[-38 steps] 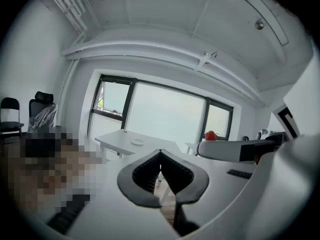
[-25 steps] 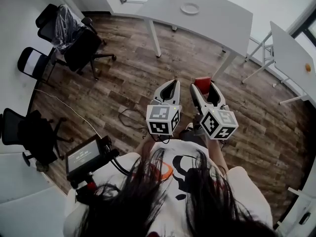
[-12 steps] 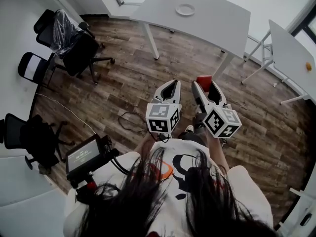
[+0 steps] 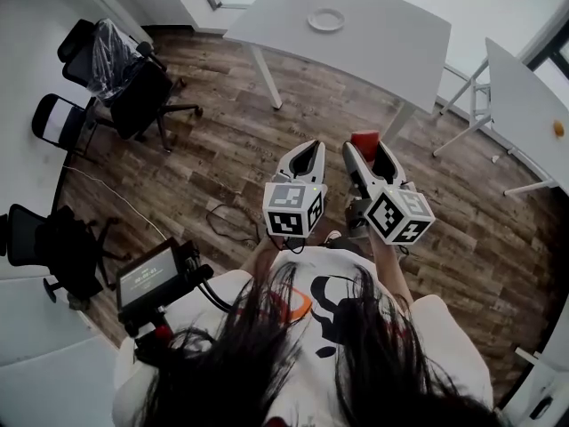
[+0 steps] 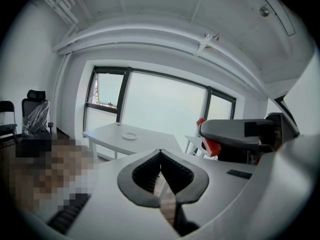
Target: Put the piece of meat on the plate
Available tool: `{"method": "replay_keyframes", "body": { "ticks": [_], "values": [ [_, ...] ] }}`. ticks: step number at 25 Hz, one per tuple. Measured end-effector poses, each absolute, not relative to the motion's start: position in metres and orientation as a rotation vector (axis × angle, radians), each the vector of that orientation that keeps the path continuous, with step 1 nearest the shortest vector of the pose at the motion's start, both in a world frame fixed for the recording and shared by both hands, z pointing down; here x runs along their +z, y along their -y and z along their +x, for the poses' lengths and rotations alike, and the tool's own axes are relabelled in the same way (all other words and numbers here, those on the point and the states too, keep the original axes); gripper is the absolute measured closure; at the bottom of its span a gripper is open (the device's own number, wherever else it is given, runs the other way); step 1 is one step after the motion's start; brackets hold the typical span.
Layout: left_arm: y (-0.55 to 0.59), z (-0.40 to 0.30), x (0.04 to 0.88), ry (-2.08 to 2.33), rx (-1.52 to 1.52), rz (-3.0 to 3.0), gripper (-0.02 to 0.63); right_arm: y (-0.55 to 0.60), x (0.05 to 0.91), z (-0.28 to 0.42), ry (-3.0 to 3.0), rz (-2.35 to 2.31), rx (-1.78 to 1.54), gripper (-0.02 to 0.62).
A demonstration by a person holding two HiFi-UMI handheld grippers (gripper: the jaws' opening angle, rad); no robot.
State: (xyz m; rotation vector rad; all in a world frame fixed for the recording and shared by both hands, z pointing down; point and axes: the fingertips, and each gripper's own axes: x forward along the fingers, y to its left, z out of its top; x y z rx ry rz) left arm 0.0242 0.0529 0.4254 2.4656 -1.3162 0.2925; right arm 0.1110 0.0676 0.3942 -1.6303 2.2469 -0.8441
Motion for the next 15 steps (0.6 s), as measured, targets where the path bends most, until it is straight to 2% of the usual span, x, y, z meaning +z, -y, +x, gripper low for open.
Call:
{"method": "replay_keyframes", "body": {
  "ticks": [15],
  "values": [
    [-0.0511,0.0188,0.4252,1.352,0.309,2.466,0.6,-0.0618,0.3878,0.1104,-2.244,-1.586,-0.842,0.281]
  ]
}}
